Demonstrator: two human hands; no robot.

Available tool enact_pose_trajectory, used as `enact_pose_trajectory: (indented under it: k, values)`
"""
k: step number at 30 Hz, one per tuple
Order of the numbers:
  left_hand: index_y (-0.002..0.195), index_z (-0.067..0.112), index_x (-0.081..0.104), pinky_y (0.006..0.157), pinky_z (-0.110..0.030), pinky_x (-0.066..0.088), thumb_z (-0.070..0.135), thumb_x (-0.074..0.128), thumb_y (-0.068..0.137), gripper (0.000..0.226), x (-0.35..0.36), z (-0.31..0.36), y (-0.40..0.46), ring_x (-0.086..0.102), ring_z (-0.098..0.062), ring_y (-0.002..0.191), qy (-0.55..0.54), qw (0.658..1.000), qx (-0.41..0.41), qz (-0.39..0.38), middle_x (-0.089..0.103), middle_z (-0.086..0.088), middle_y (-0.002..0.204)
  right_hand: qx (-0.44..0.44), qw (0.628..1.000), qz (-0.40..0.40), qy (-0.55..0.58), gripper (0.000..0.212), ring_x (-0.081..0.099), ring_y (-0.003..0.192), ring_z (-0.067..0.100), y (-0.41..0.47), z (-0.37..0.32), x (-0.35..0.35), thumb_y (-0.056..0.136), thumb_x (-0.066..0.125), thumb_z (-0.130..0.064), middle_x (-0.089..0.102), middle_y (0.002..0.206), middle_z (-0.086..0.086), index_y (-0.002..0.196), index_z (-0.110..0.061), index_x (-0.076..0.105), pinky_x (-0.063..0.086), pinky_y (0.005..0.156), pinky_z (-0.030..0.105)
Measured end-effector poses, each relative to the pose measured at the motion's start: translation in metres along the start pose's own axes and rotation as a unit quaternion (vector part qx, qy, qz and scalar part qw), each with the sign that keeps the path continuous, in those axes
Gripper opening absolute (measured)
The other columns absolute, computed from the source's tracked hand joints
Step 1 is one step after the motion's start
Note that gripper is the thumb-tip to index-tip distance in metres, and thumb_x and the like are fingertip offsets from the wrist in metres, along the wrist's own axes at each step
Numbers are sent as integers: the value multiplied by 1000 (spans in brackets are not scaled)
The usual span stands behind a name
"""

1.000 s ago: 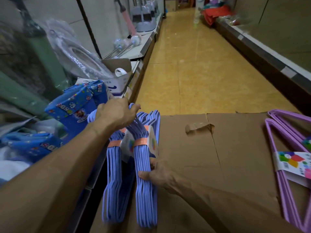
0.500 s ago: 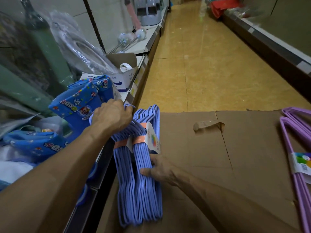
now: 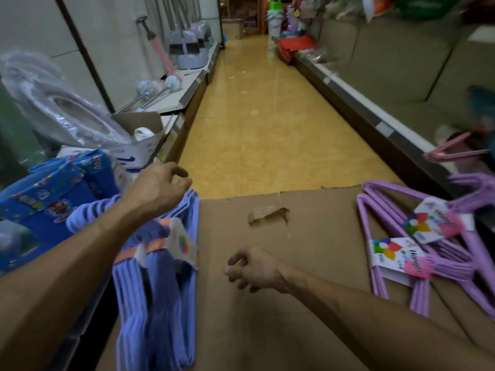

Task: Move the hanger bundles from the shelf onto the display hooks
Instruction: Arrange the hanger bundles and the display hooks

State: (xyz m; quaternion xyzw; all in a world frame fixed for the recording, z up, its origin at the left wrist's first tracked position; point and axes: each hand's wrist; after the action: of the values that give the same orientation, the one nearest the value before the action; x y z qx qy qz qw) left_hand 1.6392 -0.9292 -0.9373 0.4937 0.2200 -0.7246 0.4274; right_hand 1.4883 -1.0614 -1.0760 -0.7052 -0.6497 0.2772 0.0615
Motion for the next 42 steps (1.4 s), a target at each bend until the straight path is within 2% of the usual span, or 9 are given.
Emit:
enact_pose_trajectory:
  k: [4, 7, 11, 17, 21, 27, 30, 36, 42]
  values:
    - [117, 19, 69, 88, -33, 49, 32, 55, 98, 27, 8, 67, -5, 65, -18, 103, -64, 994, 87, -10, 69, -2, 117, -30, 998, 53, 22, 20, 61, 69, 10, -43, 19, -51, 98, 58, -28, 69, 88, -1, 111, -14, 63, 49, 56, 22]
    - [120, 24, 66, 84, -32, 49, 34, 53, 99, 26, 12, 120, -11, 61, -12, 105, -108, 983, 145, -13, 65, 7, 120, -38, 994, 96, 34, 20, 63, 71, 10, -78, 31, -90, 98, 58, -27, 70, 87, -2, 112, -14, 65, 50, 61, 24]
    - [120, 30, 63, 70, -15, 41, 33, 52, 100, 23, 25, 180, -19, 57, -1, 96, -188, 966, 175, -16, 59, 14, 112, -41, 989, 138, 24, 25, 64, 74, 9, -123, 44, -136, 98, 58, -27, 71, 89, -2, 115, -11, 66, 52, 63, 23]
    - [115, 37, 65, 94, -39, 53, 36, 57, 97, 20, 38, 250, -36, 65, -6, 105, -294, 931, 207, -67, 67, 14, 114, -54, 977, 206, -6, 15, 66, 72, 7, -183, 60, -191, 98, 57, -23, 71, 85, -4, 108, -15, 66, 52, 61, 23]
    - [115, 31, 67, 95, -39, 52, 29, 56, 98, 20, 44, 305, -48, 66, -8, 103, -337, 911, 223, -82, 69, 10, 110, -52, 965, 256, 6, 14, 64, 67, 11, -218, 73, -215, 96, 59, -16, 70, 79, -3, 105, -10, 67, 51, 60, 27]
    - [115, 28, 66, 93, -37, 52, 24, 55, 98, 21, 53, 381, -63, 65, -10, 103, -396, 878, 241, -114, 68, 6, 111, -39, 956, 287, 37, 21, 62, 63, 9, -262, 104, -224, 96, 61, -11, 68, 82, 4, 112, 1, 66, 50, 57, 17]
    - [112, 29, 67, 92, -38, 53, 24, 55, 98, 19, 65, 401, -76, 66, -11, 103, -412, 864, 260, -129, 68, 6, 110, -19, 957, 288, 23, 23, 60, 63, 2, -273, 118, -226, 96, 62, -15, 66, 80, -3, 116, -5, 66, 45, 52, 9]
    - [115, 26, 66, 89, -36, 53, 24, 54, 97, 21, 96, 402, -87, 66, -9, 101, -420, 851, 273, -158, 68, 7, 107, -1, 947, 320, -22, 19, 62, 62, -2, -291, 131, -249, 93, 66, -19, 66, 74, -9, 109, -9, 70, 47, 57, 14]
    - [103, 35, 63, 82, -32, 52, 22, 54, 98, 17, 120, 403, -90, 66, -12, 99, -445, 844, 244, -173, 68, 6, 106, 24, 880, 469, -67, 13, 67, 80, 6, -332, 151, -299, 94, 62, -19, 71, 91, -5, 103, -17, 71, 55, 71, 21]
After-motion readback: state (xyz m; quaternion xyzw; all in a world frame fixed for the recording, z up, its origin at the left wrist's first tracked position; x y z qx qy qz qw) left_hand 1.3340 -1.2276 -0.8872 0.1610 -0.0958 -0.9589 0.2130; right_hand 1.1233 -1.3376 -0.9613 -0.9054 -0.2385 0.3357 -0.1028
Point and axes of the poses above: each hand's wrist, its own y-axis towards the middle knuckle, its own x-axis out of the palm, z = x × y
